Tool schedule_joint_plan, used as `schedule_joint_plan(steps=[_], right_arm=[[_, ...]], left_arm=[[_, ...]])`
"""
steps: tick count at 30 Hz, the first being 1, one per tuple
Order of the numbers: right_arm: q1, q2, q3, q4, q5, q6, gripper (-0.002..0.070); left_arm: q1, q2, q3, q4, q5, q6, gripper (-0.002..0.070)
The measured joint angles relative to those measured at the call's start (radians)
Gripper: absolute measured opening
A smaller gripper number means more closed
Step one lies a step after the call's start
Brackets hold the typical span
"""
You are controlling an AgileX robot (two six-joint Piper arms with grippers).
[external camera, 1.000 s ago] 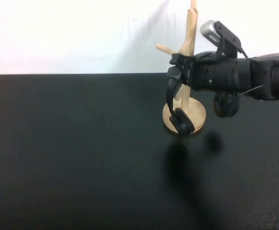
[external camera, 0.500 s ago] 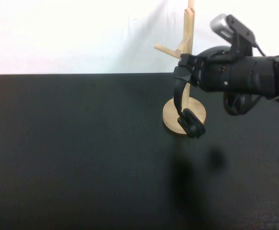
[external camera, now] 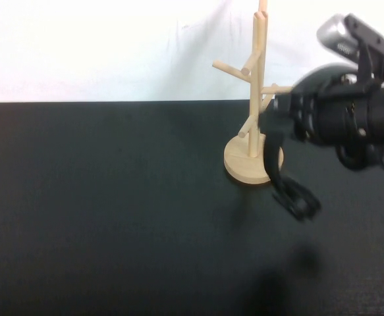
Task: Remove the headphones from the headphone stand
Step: Place the headphones on the table
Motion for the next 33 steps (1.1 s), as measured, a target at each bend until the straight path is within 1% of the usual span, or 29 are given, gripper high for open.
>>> schedule_joint_plan(steps=[2, 7, 10, 12, 15, 16, 17, 21, 28, 33], right_arm=[[0.0, -0.019, 0.0, -0.168, 0.089, 0.147, 0.0057], [0.008, -0.03, 0.002, -0.525, 0.319, 0.429, 0.0057], [0.051, -0.03, 0.007, -0.715, 0.366, 0.593, 0.0057], [0.093, -0.024, 0.007, -0.785, 0.356, 0.653, 0.0057], [0.164, 0.016, 0.005, -0.8, 0.313, 0.688, 0.0057], [0.231, 0.078, -0.002, -0.792, 0.302, 0.693, 0.0057], [0.208, 0.07, -0.013, -0.785, 0.293, 0.695, 0.0057], [0.257, 0.203, -0.092, -0.766, 0.283, 0.699, 0.0057], [0.327, 0.46, -0.319, -0.728, 0.306, 0.699, 0.0057], [0.329, 0.595, -0.473, -0.668, 0.344, 0.679, 0.0057]], left_arm=[[0.0, 0.0, 0.0, 0.0, 0.0, 0.0, -0.0003], [0.0, 0.0, 0.0, 0.0, 0.0, 0.0, -0.0003], [0.0, 0.0, 0.0, 0.0, 0.0, 0.0, -0.0003], [0.0, 0.0, 0.0, 0.0, 0.0, 0.0, -0.0003], [0.0, 0.0, 0.0, 0.0, 0.0, 0.0, -0.0003], [0.0, 0.0, 0.0, 0.0, 0.0, 0.0, -0.0003], [0.0, 0.0, 0.0, 0.0, 0.0, 0.0, -0.0003], [0.0, 0.0, 0.0, 0.0, 0.0, 0.0, -0.0003], [0.0, 0.0, 0.0, 0.0, 0.0, 0.0, -0.0003], [0.0, 0.0, 0.0, 0.0, 0.0, 0.0, -0.0003]])
